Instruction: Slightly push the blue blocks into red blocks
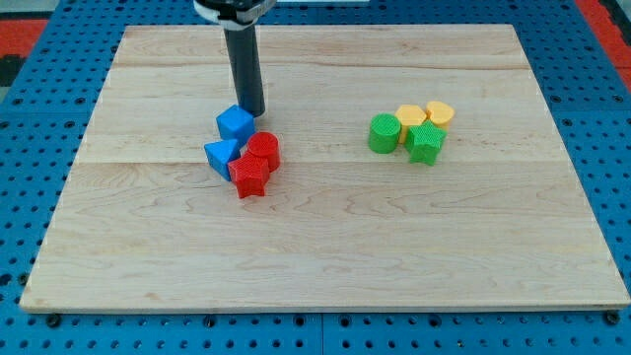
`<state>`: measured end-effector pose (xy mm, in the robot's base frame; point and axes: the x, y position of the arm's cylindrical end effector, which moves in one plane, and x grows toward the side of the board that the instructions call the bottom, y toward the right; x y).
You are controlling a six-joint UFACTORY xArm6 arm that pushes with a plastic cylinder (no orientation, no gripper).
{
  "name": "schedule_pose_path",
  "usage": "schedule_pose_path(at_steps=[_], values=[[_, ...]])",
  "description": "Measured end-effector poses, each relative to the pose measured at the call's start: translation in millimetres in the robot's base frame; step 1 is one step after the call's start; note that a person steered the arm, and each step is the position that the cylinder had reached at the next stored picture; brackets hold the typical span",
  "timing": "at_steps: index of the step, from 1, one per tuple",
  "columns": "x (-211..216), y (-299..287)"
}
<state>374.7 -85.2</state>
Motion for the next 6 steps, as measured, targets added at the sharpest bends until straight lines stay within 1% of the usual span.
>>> schedule_pose_path(at_steps=[1,2,3,4,5,6], values=[[-9.7,-0.3],[-21.8,-22.4],[-3.6,-23.4],[3.0,-9.5],[1.5,15.4],[4.1,88.5]])
